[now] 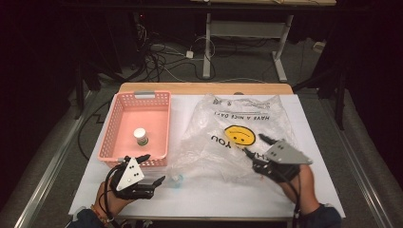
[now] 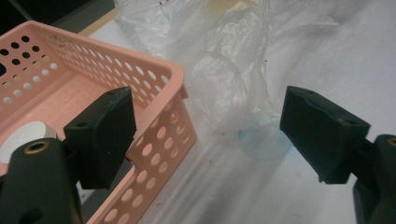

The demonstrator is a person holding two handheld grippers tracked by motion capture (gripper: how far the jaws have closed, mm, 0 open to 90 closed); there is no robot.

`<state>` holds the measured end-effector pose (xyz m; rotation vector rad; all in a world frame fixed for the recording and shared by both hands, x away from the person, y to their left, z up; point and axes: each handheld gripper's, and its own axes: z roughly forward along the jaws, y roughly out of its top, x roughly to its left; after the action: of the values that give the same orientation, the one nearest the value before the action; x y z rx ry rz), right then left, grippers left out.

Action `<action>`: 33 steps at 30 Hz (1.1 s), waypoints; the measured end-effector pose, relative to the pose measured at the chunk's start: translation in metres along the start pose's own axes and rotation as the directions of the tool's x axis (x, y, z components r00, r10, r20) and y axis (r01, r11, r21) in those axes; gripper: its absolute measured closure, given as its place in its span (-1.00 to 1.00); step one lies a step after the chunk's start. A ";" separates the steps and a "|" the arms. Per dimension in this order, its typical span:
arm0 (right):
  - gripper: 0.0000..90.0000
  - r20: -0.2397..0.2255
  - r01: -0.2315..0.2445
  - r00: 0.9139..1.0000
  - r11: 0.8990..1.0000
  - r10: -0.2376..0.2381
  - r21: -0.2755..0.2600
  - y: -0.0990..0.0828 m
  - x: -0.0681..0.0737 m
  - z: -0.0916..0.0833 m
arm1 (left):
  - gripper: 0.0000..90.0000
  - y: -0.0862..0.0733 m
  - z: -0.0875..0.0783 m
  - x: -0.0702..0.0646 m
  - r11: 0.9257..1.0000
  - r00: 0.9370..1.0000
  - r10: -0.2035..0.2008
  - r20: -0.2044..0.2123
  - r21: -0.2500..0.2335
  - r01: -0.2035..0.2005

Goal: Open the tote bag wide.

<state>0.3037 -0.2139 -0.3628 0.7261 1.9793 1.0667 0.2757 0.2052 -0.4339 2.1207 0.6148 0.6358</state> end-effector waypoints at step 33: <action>1.00 0.469 -0.504 0.811 0.825 0.350 0.256 -0.124 -0.134 0.055 | -0.61 0.002 0.003 -0.001 1.000 1.000 0.021 0.014 -0.006 -0.021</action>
<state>0.4075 -0.3521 -0.4428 1.5423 1.6936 0.7026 0.2771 0.2018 -0.4337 2.1274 0.5831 0.6332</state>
